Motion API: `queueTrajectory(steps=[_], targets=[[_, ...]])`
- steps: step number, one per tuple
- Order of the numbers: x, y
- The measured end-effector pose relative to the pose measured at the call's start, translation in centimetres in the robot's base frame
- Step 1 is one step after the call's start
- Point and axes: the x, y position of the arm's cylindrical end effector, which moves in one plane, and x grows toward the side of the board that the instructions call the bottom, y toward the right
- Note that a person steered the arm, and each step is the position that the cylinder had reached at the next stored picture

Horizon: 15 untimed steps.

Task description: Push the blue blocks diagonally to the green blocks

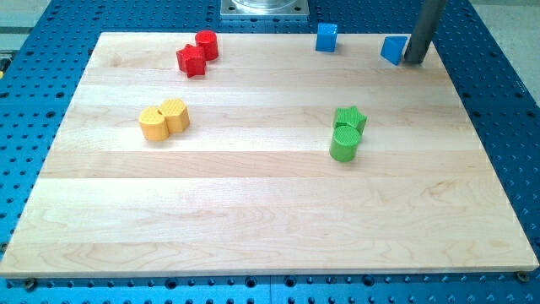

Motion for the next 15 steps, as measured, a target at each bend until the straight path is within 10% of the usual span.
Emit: queueTrajectory(steps=[2, 5, 8, 12, 15], targets=[[1.4, 0.2], [2.8, -22.4], [-6.7, -20.5], [-5.4, -9.6], [2.7, -24.4]])
